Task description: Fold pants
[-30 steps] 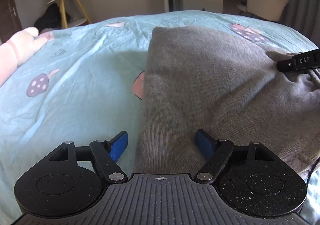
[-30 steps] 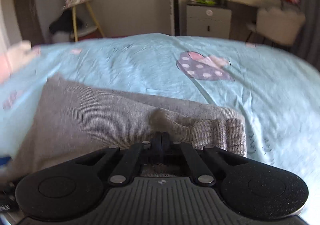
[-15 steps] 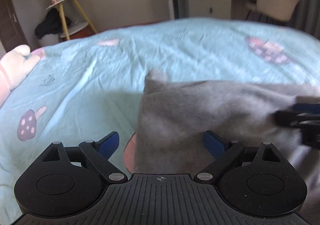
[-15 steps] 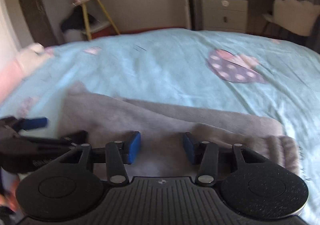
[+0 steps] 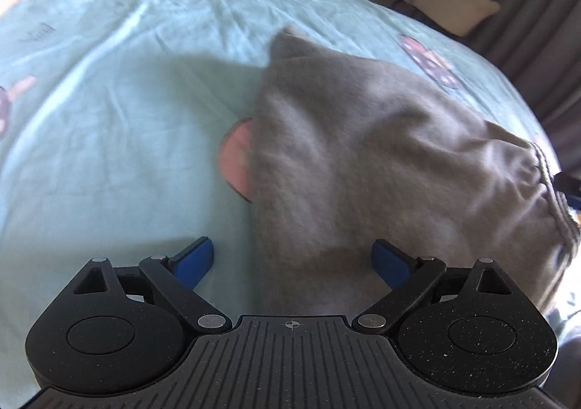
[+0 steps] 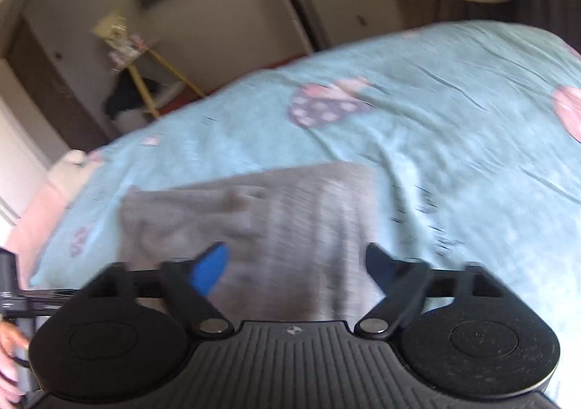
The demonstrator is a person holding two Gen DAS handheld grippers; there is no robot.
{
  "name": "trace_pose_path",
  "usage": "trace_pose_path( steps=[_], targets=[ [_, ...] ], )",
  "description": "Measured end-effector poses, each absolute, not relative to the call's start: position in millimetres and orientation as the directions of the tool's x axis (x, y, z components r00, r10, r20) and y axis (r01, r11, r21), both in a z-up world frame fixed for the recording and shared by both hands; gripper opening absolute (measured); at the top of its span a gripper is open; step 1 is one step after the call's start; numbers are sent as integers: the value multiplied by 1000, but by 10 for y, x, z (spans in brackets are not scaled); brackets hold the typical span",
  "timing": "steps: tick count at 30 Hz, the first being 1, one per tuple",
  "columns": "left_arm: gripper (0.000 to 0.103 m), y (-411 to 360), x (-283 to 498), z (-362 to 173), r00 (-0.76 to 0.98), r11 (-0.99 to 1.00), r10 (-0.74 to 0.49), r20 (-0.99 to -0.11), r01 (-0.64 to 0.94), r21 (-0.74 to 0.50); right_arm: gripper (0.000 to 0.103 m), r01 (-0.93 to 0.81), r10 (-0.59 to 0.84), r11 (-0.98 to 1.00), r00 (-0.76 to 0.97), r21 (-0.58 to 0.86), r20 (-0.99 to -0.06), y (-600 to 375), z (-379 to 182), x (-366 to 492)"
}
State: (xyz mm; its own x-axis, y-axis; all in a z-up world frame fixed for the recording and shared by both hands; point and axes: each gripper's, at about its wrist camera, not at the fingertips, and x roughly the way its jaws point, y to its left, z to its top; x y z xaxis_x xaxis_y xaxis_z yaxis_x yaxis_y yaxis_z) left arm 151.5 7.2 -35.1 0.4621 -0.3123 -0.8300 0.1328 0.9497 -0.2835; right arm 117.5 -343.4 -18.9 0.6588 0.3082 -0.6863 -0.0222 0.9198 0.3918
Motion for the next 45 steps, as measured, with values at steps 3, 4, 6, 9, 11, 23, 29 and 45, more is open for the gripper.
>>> trace_pose_path(
  steps=[3, 4, 6, 9, 11, 23, 29, 45],
  targets=[
    [98, 6, 1588, -413, 434, 923, -386, -814, 173, -345, 95, 37, 422, 841, 579, 540, -698, -3707, -487, 1255],
    [99, -1, 1626, -435, 431, 918, -397, -810, 172, -358, 97, 80, 477, 791, 540, 607, -693, -3796, -628, 1302],
    [99, 12, 1703, -474, 409, 889, -454, -792, 156, -429, 98, 132, 581, 679, 503, 722, -639, -3932, -865, 1360],
    [97, 59, 1852, -561, 398, 843, -520, -756, 97, -529, 99, 138, 673, 568, 490, 811, -555, -3954, -1087, 1431],
    [87, 45, 1914, -596, 403, 839, -522, -752, 81, -539, 98, 137, 665, 562, 512, 816, -544, -3881, -1097, 1478],
    [20, 70, 2012, -117, 529, 811, -523, -668, 69, -581, 56, -1, 604, 619, 639, 785, -475, -3673, -351, 1586],
    [50, 45, 2151, 79, 605, 909, -305, -736, -47, -415, 76, 97, 454, 707, 696, 700, -556, -3697, -154, 1879],
    [87, -408, 1049, -305, 612, 996, -37, -790, -38, -75, 93, 128, 78, 965, 690, 227, -719, -3177, -499, 1029]
  ],
)
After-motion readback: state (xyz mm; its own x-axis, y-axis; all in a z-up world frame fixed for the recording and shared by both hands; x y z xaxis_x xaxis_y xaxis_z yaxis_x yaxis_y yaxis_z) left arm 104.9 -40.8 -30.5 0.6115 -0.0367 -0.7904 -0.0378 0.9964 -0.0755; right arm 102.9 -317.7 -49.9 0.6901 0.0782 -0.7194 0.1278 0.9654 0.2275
